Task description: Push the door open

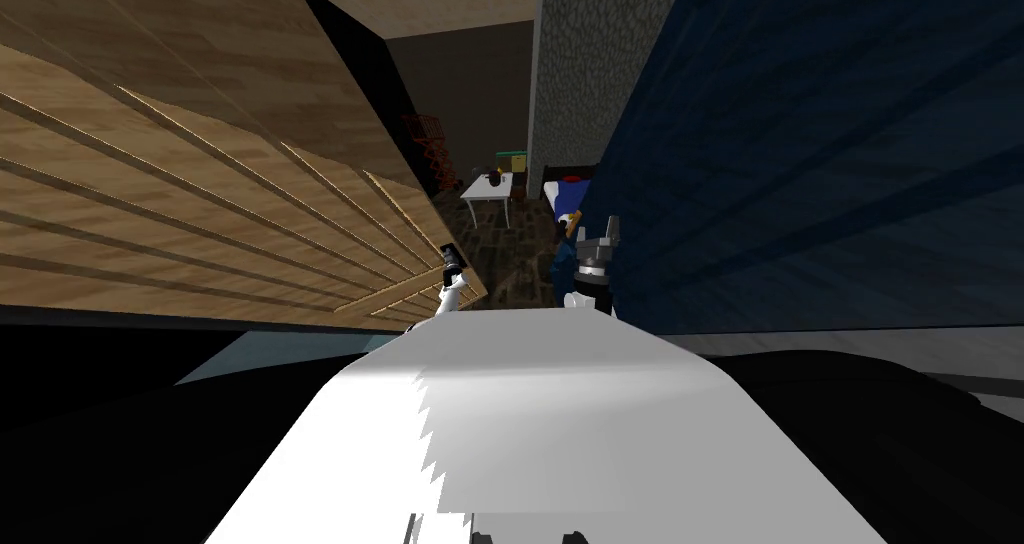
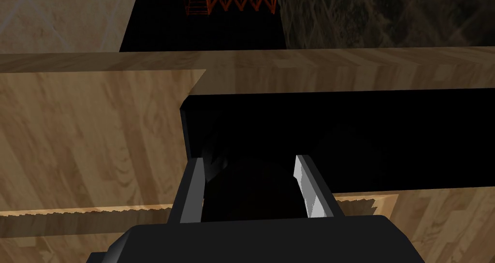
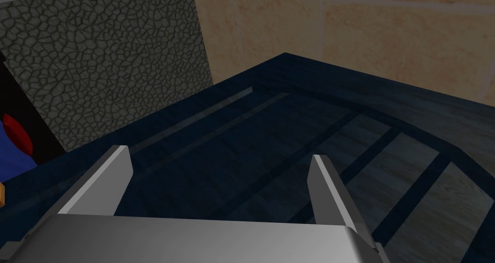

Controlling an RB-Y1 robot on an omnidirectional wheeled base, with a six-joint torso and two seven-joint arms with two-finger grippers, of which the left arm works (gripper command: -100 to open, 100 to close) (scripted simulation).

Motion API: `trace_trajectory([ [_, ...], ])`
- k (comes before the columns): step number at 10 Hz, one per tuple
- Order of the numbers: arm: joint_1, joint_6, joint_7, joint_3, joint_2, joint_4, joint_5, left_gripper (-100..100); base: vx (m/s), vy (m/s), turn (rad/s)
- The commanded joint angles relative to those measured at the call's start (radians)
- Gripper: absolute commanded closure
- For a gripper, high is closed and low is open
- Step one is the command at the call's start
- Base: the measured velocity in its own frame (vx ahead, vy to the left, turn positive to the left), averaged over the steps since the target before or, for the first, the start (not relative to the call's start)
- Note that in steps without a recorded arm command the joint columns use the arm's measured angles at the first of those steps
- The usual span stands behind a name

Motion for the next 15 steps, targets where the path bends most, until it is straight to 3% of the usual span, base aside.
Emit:
trace_trajectory([
  [1,0.006,0.002,-0.023,0.03,0.012,-0.012,0.022,100,0.109,0.016,-0.047],
  [12,0.066,0.019,-0.182,0.2,0.018,-0.097,0.173,100,0.17,-0.008,-0.034],
  [14,0.075,0.022,-0.206,0.227,0.018,-0.11,0.197,100,0.18,-0.018,-0.015],
  [15,0.075,0.029,-0.198,0.218,0.017,-0.107,0.19,100,0.08,0.001,0.02],
])
